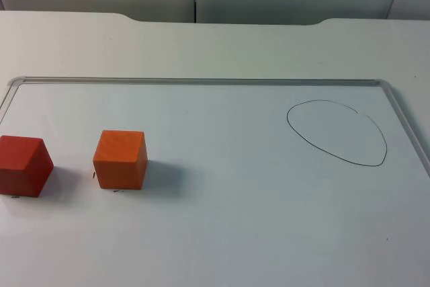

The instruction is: Pick up one cube with the left hand and another cube with the right hand. First place the cube in the right hand at the target position, then stack the cube in the left hand on top.

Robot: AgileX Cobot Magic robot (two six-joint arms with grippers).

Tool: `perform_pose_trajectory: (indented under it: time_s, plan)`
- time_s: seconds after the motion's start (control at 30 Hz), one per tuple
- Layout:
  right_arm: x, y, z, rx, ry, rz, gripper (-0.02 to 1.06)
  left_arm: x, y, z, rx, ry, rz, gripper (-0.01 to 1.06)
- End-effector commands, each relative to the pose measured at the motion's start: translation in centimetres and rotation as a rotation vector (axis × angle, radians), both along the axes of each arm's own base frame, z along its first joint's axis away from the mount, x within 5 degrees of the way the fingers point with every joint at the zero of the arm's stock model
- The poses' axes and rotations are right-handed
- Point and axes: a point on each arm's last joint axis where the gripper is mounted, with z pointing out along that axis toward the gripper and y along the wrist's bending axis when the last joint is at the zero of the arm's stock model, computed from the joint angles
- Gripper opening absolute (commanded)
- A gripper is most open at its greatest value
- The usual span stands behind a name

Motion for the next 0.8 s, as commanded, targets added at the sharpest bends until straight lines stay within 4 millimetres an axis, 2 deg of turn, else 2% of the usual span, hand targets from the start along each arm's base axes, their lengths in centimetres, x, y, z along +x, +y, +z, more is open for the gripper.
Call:
perform_pose_trajectory:
  time_s: [0.0, 0.13, 0.17, 0.33, 0.37, 0.5, 0.53, 0.63, 0.67, 0.7, 0.77]
  plan:
    - [2.1, 0.5, 1.2, -0.011, 0.002, 0.046, 1.04, 0.0, 0.0, 0.0, -0.002, -0.010, 0.000, 0.98]
    - [6.7, 1.7, 3.5, -0.016, 0.053, 0.176, 1.04, 0.0, 0.0, 0.0, -0.002, -0.010, 0.000, 0.98]
    - [6.7, 1.7, 3.5, -0.016, 0.053, 0.176, 1.04, 0.0, 0.0, 0.0, -0.002, -0.010, 0.000, 0.98]
    - [13.0, 4.3, 5.5, -0.048, 0.102, 0.403, 1.04, 0.0, 0.0, 0.0, -0.002, -0.010, 0.000, 0.98]
    - [13.0, 4.3, 5.5, -0.048, 0.102, 0.403, 1.04, 0.0, 0.0, 0.0, -0.002, -0.010, 0.000, 0.98]
    - [17.9, 8.2, 6.0, -0.108, 0.134, 0.569, 1.04, 0.0, 0.0, 0.0, -0.002, -0.010, 0.000, 0.98]
    - [17.9, 8.2, 6.0, -0.108, 0.134, 0.569, 1.04, 0.0, 0.0, 0.0, -0.002, -0.010, 0.000, 0.98]
    - [21.0, 13.1, 5.4, -0.162, 0.141, 0.732, 1.04, 0.0, 0.0, 0.0, -0.002, -0.010, 0.000, 0.98]
    - [21.7, 14.7, 4.9, -0.191, 0.146, 0.787, 1.04, 0.0, 0.0, 0.0, -0.002, -0.010, 0.000, 0.98]
    - [21.7, 14.7, 4.9, -0.191, 0.146, 0.787, 1.04, 0.0, 0.0, 0.0, -0.002, -0.010, 0.000, 0.98]
    - [22.7, 17.9, 3.7, -0.237, 0.171, 0.883, 1.04, 0.0, 0.0, 0.0, -0.002, -0.010, 0.000, 0.98]
